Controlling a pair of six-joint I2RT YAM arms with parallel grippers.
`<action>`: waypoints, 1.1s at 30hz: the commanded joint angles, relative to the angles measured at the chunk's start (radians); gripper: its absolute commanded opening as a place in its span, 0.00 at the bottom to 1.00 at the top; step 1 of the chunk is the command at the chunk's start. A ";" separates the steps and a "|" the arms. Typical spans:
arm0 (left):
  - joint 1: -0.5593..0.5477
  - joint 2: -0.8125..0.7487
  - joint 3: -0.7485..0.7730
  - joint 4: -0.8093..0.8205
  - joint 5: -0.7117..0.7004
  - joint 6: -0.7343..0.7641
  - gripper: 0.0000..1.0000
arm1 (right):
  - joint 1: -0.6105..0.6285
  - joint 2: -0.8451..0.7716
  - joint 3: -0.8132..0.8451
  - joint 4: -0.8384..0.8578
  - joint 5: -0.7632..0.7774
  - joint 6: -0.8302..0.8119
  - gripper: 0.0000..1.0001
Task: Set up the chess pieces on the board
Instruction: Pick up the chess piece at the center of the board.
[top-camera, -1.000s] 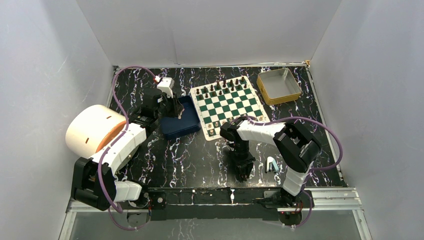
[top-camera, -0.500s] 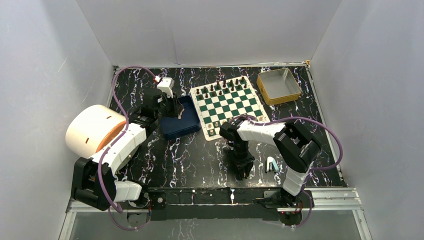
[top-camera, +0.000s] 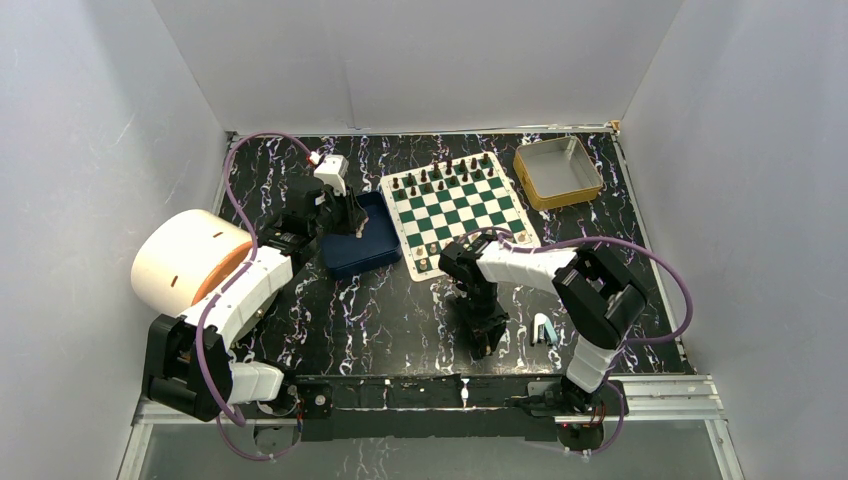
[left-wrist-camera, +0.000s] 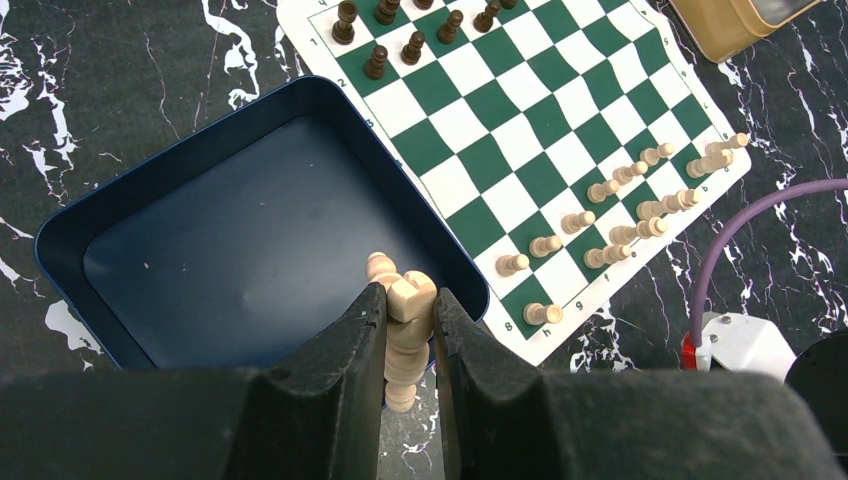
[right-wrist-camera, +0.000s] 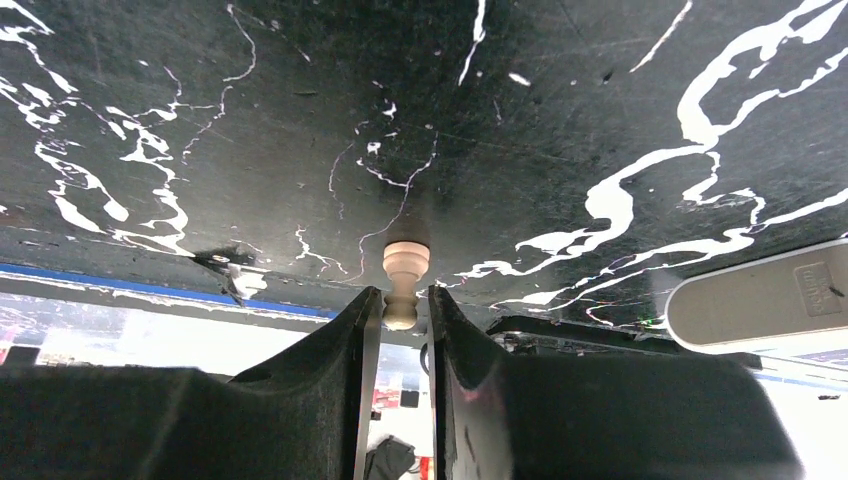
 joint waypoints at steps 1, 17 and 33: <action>-0.003 -0.039 0.036 0.004 -0.009 0.012 0.00 | 0.008 -0.058 0.011 0.002 0.009 0.019 0.31; -0.004 -0.047 0.033 -0.003 -0.019 0.015 0.00 | 0.009 -0.074 0.006 0.010 0.027 0.030 0.26; -0.003 -0.049 0.034 -0.011 -0.046 0.003 0.00 | -0.021 -0.092 0.221 -0.149 0.151 -0.012 0.18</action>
